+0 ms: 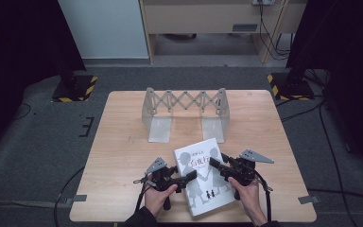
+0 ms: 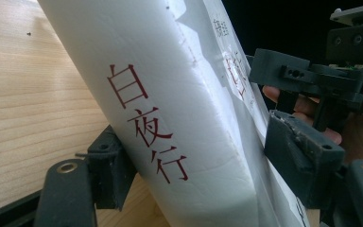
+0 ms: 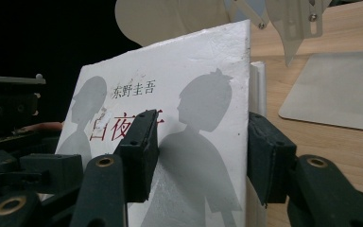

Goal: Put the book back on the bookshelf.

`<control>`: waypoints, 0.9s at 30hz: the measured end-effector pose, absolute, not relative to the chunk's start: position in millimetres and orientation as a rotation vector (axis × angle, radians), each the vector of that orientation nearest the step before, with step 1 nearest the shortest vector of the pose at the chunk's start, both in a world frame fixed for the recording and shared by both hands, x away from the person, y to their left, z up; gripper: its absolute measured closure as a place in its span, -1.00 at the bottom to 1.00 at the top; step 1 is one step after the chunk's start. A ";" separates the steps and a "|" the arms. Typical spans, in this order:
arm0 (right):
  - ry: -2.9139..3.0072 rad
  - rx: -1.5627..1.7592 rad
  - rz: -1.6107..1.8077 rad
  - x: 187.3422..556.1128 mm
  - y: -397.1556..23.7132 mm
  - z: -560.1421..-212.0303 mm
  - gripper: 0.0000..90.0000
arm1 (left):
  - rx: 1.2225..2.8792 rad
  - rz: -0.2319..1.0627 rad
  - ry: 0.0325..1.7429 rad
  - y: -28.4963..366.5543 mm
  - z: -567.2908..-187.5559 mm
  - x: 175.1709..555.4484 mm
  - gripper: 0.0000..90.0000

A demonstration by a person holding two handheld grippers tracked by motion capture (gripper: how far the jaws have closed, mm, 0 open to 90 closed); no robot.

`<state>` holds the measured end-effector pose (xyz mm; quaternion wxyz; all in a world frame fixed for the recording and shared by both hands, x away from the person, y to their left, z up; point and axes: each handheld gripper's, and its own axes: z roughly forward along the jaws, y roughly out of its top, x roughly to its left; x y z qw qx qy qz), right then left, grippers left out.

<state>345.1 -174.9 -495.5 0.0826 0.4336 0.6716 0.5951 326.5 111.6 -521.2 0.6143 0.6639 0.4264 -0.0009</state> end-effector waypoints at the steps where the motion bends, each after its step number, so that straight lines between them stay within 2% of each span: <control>1: 1.997 1.297 1.784 345.7 -175.2 -495.9 0.10 | 1.528 0.005 0.979 110.3 -521.0 327.2 -0.38; 9: 1.969 1.251 1.879 345.5 -174.2 -492.4 0.15 | 1.509 -0.011 0.924 101.3 -516.8 327.6 -0.32; 17: 1.978 1.254 1.896 346.4 -174.5 -491.5 0.13 | 1.498 -0.031 0.916 102.9 -512.0 324.7 -0.14; 20: 1.966 1.249 1.893 345.7 -177.7 -489.8 0.19 | 1.498 -0.052 0.920 104.0 -509.6 324.7 -0.08; 27: 1.869 1.291 1.841 347.6 -204.8 -484.3 0.09 | 1.502 -0.102 0.941 113.9 -502.8 329.5 0.01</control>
